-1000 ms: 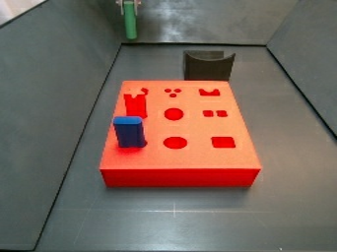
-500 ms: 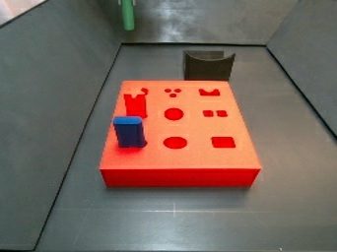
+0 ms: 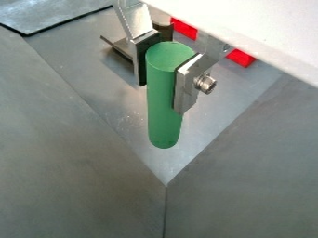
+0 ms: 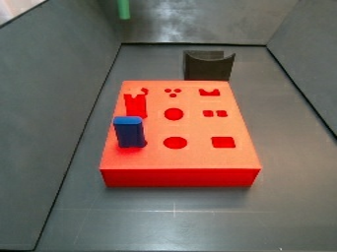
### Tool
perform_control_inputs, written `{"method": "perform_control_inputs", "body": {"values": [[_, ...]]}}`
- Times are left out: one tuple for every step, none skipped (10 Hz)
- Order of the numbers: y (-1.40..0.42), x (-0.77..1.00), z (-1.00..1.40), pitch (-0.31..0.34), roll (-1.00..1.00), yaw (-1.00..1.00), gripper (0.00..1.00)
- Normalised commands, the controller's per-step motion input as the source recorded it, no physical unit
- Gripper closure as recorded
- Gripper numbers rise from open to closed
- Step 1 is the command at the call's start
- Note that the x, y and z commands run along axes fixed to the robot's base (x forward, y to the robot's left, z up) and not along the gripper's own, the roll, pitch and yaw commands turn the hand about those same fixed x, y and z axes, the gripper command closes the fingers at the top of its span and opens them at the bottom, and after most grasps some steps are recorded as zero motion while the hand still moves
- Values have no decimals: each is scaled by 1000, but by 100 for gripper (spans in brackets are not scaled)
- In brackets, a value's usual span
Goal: Pick up the round object. Move up. Move to above the board. Insert the round object.
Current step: Move to above the board.
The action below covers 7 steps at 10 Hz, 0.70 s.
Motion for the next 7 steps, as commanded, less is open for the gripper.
{"method": "perform_control_inputs", "body": {"values": [[0, -146, 1000, 57, 101, 21, 100], [-1, -142, 1000, 54, 98, 21, 100], [-4, -131, 1000, 54, 92, 22, 100], [-2, -122, 1000, 60, 87, 22, 100], [-4, -113, 1000, 62, 78, 22, 100], [-3, -103, 1000, 63, 78, 23, 100], [-6, -95, 1000, 65, 74, 22, 100]]}}
